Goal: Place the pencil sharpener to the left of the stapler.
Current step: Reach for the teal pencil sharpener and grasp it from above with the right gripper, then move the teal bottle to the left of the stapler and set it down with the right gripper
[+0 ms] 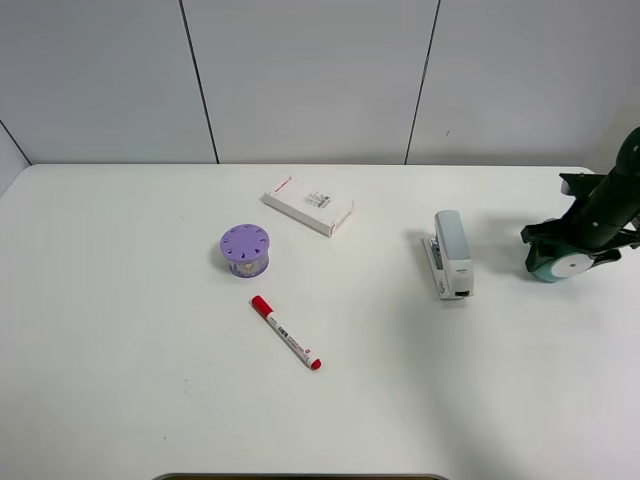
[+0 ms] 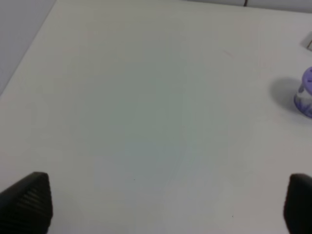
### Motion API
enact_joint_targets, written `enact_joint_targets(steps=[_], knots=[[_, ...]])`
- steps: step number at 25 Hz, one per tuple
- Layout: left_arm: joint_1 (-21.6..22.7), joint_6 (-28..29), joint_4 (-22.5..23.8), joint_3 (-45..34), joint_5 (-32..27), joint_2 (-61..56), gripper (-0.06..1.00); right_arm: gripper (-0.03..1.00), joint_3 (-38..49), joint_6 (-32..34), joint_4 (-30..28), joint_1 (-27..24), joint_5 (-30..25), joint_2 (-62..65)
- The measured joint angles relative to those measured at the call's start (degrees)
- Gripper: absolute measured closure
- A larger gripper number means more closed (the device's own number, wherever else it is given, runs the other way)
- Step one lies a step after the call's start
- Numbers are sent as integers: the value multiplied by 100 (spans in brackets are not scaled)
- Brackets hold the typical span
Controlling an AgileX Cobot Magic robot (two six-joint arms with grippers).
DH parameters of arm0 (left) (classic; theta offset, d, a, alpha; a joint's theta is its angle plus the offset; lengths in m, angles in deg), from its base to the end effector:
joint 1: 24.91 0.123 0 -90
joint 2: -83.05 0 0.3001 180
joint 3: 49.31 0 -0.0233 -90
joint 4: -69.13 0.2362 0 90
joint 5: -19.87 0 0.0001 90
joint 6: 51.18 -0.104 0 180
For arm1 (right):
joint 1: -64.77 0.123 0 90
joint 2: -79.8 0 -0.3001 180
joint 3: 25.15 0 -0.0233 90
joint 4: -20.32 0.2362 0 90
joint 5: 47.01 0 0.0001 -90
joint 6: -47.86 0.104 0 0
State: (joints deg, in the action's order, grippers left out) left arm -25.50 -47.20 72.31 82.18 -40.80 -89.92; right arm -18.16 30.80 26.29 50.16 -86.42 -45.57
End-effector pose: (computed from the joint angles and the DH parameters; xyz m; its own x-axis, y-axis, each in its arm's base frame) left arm -0.0230 0.0053 0.2667 -0.4393 -0.0377 -0.8976 -0.0517 0.9985 -0.0166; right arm 0.3685 -0.0889 0.1231 -0.9871 0.0352 -0.1564 0.0304 0.9990 0.0324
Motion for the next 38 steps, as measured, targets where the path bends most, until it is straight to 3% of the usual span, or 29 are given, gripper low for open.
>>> enact_joint_targets(steps=[28, 38], knots=[[0, 0, 0, 0, 0, 0, -1, 29, 0, -5, 0, 0, 16, 19], [0, 0, 0, 0, 0, 0, -1, 29, 0, 41, -39, -5, -82, 826]])
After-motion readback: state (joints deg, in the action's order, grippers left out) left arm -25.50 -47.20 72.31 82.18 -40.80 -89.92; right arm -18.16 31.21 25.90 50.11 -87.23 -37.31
